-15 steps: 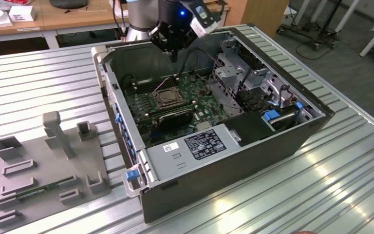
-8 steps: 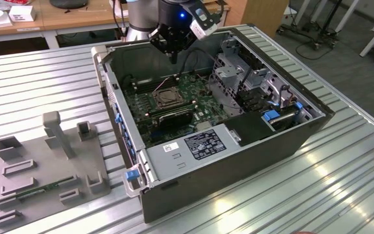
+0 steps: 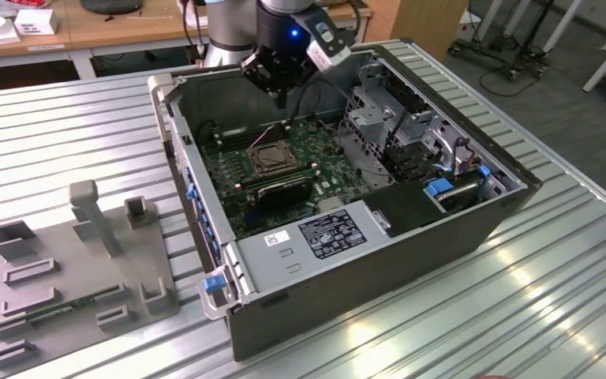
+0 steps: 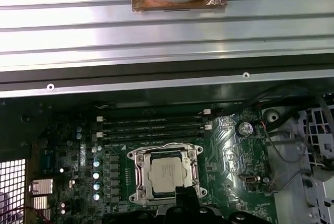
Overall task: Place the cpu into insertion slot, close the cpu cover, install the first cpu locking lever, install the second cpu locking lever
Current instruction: 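Install the first cpu locking lever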
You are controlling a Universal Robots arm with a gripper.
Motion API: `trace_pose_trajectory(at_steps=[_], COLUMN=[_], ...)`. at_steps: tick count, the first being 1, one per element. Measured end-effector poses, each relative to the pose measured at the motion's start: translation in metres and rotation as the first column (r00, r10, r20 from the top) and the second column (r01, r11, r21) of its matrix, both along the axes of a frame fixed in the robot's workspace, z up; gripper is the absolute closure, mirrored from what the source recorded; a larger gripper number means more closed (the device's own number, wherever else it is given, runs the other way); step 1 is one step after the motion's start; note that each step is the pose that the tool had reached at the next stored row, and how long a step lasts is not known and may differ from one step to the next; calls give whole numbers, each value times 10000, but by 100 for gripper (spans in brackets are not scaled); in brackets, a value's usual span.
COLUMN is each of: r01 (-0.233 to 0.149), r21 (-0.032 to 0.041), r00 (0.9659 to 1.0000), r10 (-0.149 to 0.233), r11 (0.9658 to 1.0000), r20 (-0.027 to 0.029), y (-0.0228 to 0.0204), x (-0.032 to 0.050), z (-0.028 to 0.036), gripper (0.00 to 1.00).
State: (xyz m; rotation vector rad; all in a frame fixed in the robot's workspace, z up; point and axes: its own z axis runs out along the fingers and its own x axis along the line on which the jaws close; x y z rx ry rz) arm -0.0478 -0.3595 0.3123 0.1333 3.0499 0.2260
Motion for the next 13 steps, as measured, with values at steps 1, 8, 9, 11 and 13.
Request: trace_pose_trajectory(at_steps=[1,8,9,11,13], r01=[0,-26,-34,-37,-39], r21=[0,-130,-173,-190,-190], r00=[10000,9998,9997,9997,9997], r10=[0,24,30,32,34], r11=[10000,9999,9998,9998,9998], r20=[0,-202,-247,-259,-259], y=[0,0,0,0,0], x=[0,-2,-2,-3,-2], z=[-18,-112,-118,-122,-123], gripper=[89,89,89,89,89])
